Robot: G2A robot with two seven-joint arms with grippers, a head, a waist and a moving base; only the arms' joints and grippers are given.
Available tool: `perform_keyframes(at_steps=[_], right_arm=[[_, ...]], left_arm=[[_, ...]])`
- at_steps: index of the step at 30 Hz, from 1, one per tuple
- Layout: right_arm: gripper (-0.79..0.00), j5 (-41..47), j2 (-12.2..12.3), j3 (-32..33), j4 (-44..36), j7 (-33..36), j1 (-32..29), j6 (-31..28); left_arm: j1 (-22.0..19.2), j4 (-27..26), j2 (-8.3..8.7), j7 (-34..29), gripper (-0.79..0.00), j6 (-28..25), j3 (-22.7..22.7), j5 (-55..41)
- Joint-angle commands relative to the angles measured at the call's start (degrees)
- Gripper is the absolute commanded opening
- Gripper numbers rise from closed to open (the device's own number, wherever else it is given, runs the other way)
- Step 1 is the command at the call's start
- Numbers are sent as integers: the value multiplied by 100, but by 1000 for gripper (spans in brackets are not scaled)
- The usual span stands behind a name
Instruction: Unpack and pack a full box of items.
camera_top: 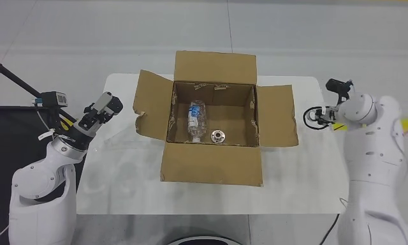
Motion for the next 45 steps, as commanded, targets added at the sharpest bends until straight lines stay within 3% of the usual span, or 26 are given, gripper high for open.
perform_keyframes(at_steps=[1,17,18,20,21,27,32,37,39,40,41,42,45], right_arm=[[-785,-58,-7,-123,350,-49,169,-29],[-785,-146,-81,-732,2257,-598,1027,-43],[-767,-137,-78,-739,2331,-627,1056,-51],[-634,-105,-72,-745,2459,-681,1111,-63],[-613,-97,-68,-752,2511,-708,1134,-75],[-523,-33,-49,-788,2715,-824,1231,-84],[-502,-3,-21,-799,2738,-871,1279,-22],[-413,3,27,-778,2218,-825,1222,57],[-256,-4,50,-764,1739,-730,1116,111],[-256,41,58,-747,1408,-662,1028,109],[-55,85,67,-729,998,-586,907,114],[0,130,74,-714,499,-500,749,138],[0,3,104,-693,-1364,-171,80,458]], left_arm=[[0,0,0,0,0,0,0,0],[0,0,0,0,0,0,0,0],[0,0,0,0,0,0,0,0],[0,0,0,0,0,0,0,0],[0,0,0,0,0,0,0,0],[0,0,0,0,0,0,0,0],[0,0,0,0,0,0,0,0],[0,0,0,0,0,0,0,0],[0,0,0,0,0,0,0,0],[0,0,0,0,0,0,0,0],[0,0,0,0,0,0,0,0],[0,0,0,0,0,0,0,0],[0,0,0,0,0,0,0,0]])
